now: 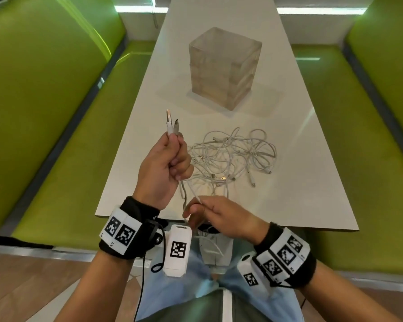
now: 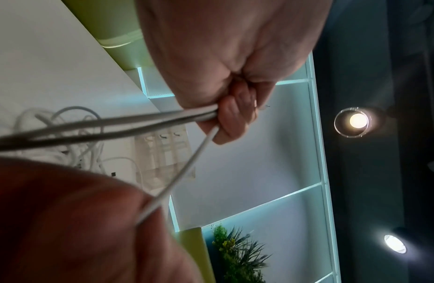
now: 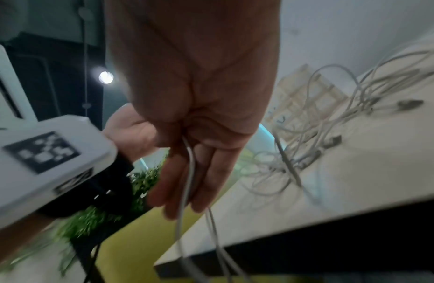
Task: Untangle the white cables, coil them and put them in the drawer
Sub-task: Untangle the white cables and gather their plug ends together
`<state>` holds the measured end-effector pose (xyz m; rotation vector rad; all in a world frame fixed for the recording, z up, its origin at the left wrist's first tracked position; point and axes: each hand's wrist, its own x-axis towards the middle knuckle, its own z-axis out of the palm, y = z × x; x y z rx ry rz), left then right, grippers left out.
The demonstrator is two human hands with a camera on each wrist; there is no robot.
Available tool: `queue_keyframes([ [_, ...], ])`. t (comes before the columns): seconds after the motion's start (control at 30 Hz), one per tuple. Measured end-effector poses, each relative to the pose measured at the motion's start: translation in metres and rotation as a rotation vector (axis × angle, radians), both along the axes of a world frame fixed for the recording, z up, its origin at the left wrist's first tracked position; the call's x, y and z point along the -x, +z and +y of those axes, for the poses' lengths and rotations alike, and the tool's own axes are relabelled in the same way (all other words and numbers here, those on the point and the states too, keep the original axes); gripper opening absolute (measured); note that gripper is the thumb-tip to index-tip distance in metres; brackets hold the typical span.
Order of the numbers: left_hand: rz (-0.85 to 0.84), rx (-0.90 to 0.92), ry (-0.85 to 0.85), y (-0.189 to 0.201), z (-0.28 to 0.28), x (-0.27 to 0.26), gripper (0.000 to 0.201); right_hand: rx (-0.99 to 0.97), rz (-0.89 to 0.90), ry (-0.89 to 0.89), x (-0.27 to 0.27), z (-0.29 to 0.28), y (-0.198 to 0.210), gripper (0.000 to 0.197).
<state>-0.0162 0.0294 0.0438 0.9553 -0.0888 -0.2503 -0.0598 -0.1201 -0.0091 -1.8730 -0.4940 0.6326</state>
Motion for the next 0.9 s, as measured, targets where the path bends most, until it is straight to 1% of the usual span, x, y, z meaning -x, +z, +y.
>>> queue_keyframes([
  [0.03, 0.003, 0.002, 0.010, -0.002, 0.000, 0.000, 0.020, 0.050, -0.035, -0.029, 0.003, 0.003, -0.002, 0.024],
  [0.07, 0.007, 0.005, 0.021, -0.003, -0.001, 0.000, 0.021, 0.111, -0.107, -0.089, 0.005, 0.004, -0.006, 0.024],
  [0.1, 0.014, 0.009, 0.031, -0.004, -0.002, 0.000, 0.023, 0.156, -0.175, -0.178, 0.005, 0.003, -0.007, 0.031],
  [0.13, 0.021, 0.012, 0.040, -0.004, -0.004, 0.001, 0.023, 0.169, -0.240, -0.257, 0.004, 0.001, -0.006, 0.042],
  [0.17, 0.026, 0.011, 0.047, -0.005, -0.005, 0.002, 0.023, 0.141, -0.300, -0.300, 0.002, 0.000, -0.003, 0.055],
  [0.2, 0.032, 0.010, 0.050, -0.006, -0.008, 0.003, 0.024, 0.096, -0.339, -0.296, -0.001, 0.000, -0.001, 0.062],
  [0.23, 0.039, 0.009, 0.050, -0.006, -0.010, 0.005, 0.024, 0.022, -0.335, -0.259, -0.005, 0.001, 0.001, 0.060],
  [0.3, 0.065, 0.013, 0.064, -0.008, -0.016, 0.007, 0.025, -0.148, -0.207, -0.197, -0.007, 0.006, 0.003, 0.038],
  [0.33, 0.077, 0.011, 0.079, -0.009, -0.017, 0.008, 0.025, -0.189, -0.136, -0.203, -0.008, 0.008, 0.004, 0.030],
  [0.37, 0.080, -0.005, 0.094, -0.010, -0.018, 0.008, 0.024, -0.210, -0.086, -0.217, -0.007, 0.009, 0.003, 0.026],
  [0.43, 0.035, -0.132, 0.126, -0.013, -0.014, 0.007, 0.022, -0.177, -0.064, -0.222, -0.002, 0.010, 0.000, 0.025],
  [0.5, -0.051, -0.305, 0.148, -0.018, -0.010, 0.005, 0.019, -0.097, -0.112, -0.210, 0.003, 0.011, -0.003, 0.028],
  [0.53, -0.082, -0.352, 0.154, -0.019, -0.009, 0.004, 0.020, -0.069, -0.126, -0.204, 0.004, 0.011, -0.004, 0.030],
  [0.57, -0.093, -0.369, 0.159, -0.021, -0.008, 0.003, 0.026, -0.056, -0.129, -0.204, 0.005, 0.012, -0.004, 0.033],
  [0.67, -0.118, -0.375, 0.175, -0.021, -0.005, 0.001, 0.059, -0.034, -0.137, -0.209, 0.005, 0.013, -0.005, 0.042],
  [0.7, -0.130, -0.382, 0.165, -0.021, -0.004, 0.000, 0.063, -0.021, -0.138, -0.204, 0.005, 0.013, -0.004, 0.043],
  [0.77, -0.130, -0.406, 0.151, -0.020, -0.004, 0.000, 0.058, -0.003, -0.137, -0.192, 0.005, 0.013, -0.003, 0.042],
  [0.9, -0.147, -0.426, 0.184, -0.019, -0.006, 0.000, 0.031, -0.016, -0.119, -0.174, 0.003, 0.011, -0.004, 0.037],
])
